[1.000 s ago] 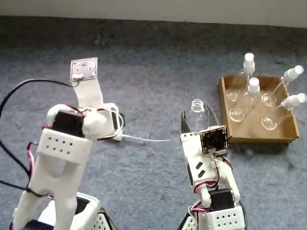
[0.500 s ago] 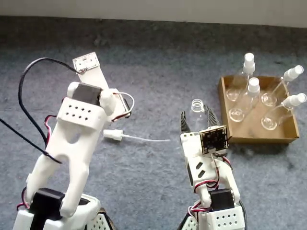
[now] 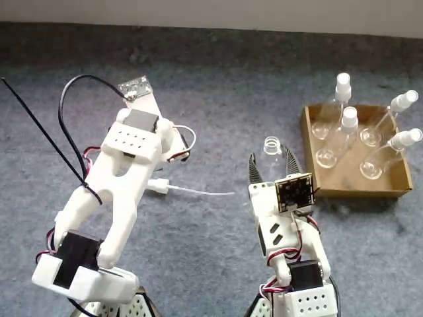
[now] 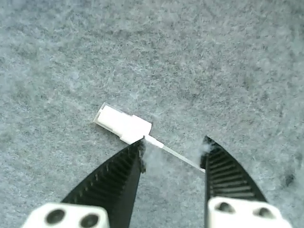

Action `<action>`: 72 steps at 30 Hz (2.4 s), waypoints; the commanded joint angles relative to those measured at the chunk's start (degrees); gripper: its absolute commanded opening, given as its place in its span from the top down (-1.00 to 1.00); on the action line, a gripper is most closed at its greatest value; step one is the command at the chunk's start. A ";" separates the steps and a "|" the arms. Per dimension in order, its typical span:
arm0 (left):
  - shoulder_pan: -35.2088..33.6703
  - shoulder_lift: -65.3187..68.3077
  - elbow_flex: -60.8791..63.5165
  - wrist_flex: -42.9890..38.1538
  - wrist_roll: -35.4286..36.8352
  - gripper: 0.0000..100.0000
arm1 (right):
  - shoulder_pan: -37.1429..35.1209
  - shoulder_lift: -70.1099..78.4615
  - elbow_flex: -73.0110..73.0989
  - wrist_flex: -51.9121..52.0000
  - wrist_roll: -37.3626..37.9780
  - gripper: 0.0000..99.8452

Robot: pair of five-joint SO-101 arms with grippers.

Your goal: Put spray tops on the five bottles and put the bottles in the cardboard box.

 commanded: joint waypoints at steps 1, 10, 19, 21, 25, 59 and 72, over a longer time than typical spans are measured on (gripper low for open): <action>2.95 -0.13 -2.68 -0.88 0.62 0.69 | -0.13 0.48 8.92 0.31 0.26 0.76; 2.77 0.22 -2.77 -1.14 6.51 0.69 | -0.13 0.48 8.92 0.31 0.26 0.76; 2.86 0.31 -3.03 -1.14 8.70 0.69 | -0.13 0.48 8.92 0.31 0.26 0.76; 2.59 0.31 -3.30 -1.14 12.40 0.69 | -0.13 0.48 8.92 0.31 0.26 0.76; 2.68 0.31 -6.37 -0.79 14.77 0.69 | -0.13 0.48 8.92 0.31 0.26 0.76; -5.23 20.62 -21.67 14.77 15.65 0.69 | -0.31 -0.04 8.92 2.07 0.53 0.76; -4.53 21.23 -13.76 15.82 12.66 0.69 | -0.48 -0.04 8.92 2.07 0.53 0.76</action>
